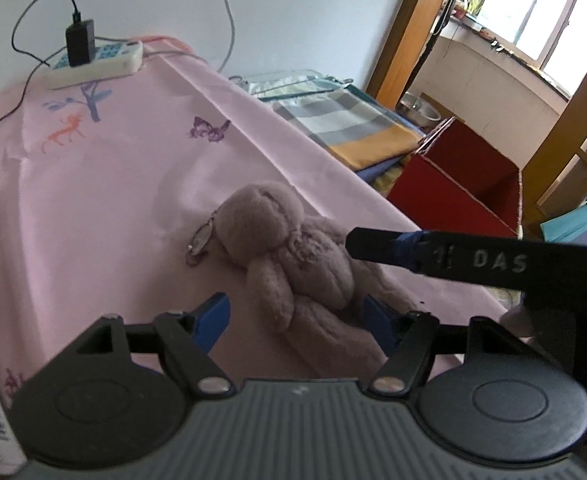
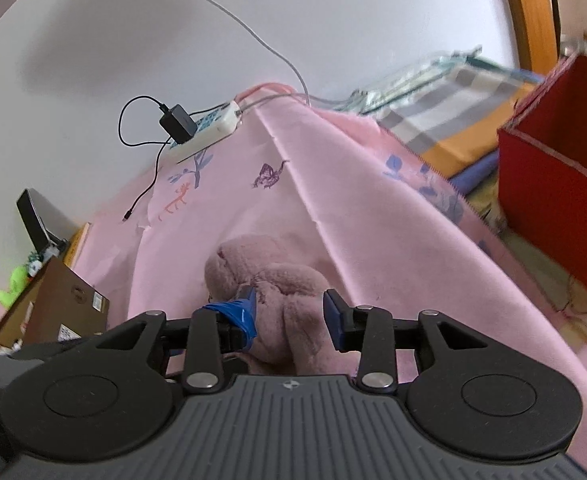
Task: Organize soft objects
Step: 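Close the right gripper on the pink plush bunny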
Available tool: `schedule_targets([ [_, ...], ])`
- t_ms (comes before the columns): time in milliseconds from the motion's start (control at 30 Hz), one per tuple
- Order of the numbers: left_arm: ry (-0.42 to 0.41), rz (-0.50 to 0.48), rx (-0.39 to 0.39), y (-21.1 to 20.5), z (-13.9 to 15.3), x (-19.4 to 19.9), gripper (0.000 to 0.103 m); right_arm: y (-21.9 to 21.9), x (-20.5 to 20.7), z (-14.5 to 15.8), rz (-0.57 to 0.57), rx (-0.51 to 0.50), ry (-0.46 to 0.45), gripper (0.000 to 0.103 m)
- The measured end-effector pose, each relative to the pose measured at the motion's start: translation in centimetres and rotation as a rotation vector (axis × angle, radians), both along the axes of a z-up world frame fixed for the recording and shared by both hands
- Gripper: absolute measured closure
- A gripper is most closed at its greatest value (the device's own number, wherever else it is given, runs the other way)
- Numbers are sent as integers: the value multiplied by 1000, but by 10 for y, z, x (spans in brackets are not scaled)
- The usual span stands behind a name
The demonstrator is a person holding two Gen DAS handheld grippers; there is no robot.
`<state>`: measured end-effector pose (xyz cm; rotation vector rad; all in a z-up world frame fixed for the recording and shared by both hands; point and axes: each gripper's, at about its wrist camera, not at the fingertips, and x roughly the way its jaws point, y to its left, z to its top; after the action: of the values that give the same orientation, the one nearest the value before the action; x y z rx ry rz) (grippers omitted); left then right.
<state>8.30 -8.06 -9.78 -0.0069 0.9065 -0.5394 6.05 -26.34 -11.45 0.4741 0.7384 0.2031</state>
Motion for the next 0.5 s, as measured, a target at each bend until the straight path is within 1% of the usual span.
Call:
schedule_targets([
  [100,29,3,10,-5,-9,9,30,-8,11,-7,31,50,38,83],
  [200,37,-1,32,-12,-15,16,30,-11,20,-14,57,69,67,82],
  [333,51,0,53,-21,-24,25,30,-15,30,-19,97,93,72,82],
  [400,42,-6,63,-25,-25,26,30,-18,35,-21,106,104,75,81],
  [433,34,-12,72,-27,-25,26,30,-20,38,-22,109,118,82,79],
  [500,17,-18,94,-30,-26,26,30,-24,43,-28,107,169,106,78],
])
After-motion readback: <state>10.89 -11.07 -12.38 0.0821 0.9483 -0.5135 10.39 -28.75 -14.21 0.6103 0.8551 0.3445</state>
